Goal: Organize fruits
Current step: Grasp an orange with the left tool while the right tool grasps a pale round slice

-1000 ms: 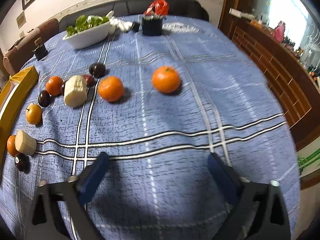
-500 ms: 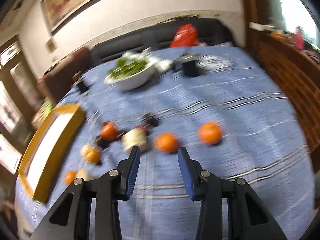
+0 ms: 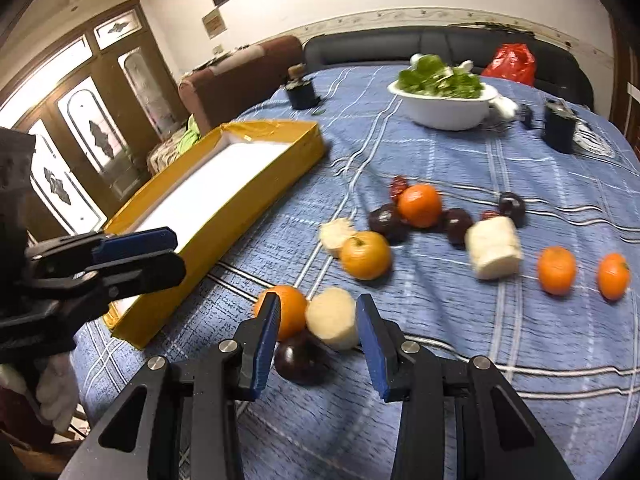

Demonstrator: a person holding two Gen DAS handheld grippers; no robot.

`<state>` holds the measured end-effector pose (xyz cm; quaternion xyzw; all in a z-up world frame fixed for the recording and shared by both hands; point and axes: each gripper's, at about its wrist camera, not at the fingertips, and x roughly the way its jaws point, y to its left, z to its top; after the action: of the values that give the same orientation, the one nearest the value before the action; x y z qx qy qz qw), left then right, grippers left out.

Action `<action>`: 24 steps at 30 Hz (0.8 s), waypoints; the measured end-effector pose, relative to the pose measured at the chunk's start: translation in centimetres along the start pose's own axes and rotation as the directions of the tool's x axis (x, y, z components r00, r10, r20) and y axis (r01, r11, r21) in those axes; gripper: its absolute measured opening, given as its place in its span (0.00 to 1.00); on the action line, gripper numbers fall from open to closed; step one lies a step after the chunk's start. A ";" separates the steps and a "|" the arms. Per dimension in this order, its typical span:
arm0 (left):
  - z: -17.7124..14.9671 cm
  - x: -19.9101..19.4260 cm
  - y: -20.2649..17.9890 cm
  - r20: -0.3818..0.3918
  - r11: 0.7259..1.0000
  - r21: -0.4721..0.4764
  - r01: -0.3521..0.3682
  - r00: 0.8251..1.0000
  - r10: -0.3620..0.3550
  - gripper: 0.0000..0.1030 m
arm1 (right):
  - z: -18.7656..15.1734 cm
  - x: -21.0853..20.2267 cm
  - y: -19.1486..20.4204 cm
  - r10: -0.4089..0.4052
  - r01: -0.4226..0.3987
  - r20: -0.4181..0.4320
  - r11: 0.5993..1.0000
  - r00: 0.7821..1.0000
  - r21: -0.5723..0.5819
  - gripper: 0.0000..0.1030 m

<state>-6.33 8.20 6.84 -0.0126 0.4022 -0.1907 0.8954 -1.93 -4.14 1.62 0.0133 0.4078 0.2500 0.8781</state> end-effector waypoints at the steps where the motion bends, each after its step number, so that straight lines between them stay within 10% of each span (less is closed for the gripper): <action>1: -0.1 0.2 0.0 -0.005 1.000 0.007 0.001 1.000 -0.001 0.39 | 0.1 0.4 0.1 -0.022 0.022 -0.012 1.000 1.000 0.001 0.33; 12: -0.3 4.4 -2.4 -0.107 0.997 0.078 0.020 0.994 -0.012 0.42 | -0.7 -1.2 -2.8 -0.022 0.023 -0.014 0.991 1.000 0.133 0.05; 21: -0.4 6.8 -1.8 -0.155 0.996 0.025 0.081 0.985 -0.076 0.34 | -1.2 -2.2 -4.5 0.041 -0.044 0.018 0.978 0.999 0.205 0.08; 24: -0.4 6.8 -2.0 -0.143 0.997 0.023 0.069 0.988 -0.065 0.34 | -0.7 -1.9 -2.6 0.045 -0.047 0.014 0.990 0.999 0.135 0.31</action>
<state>-3.24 4.02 2.06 0.0001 0.4614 -0.2268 0.8577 -2.32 -7.40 1.93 0.0834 0.4186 0.2420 0.8714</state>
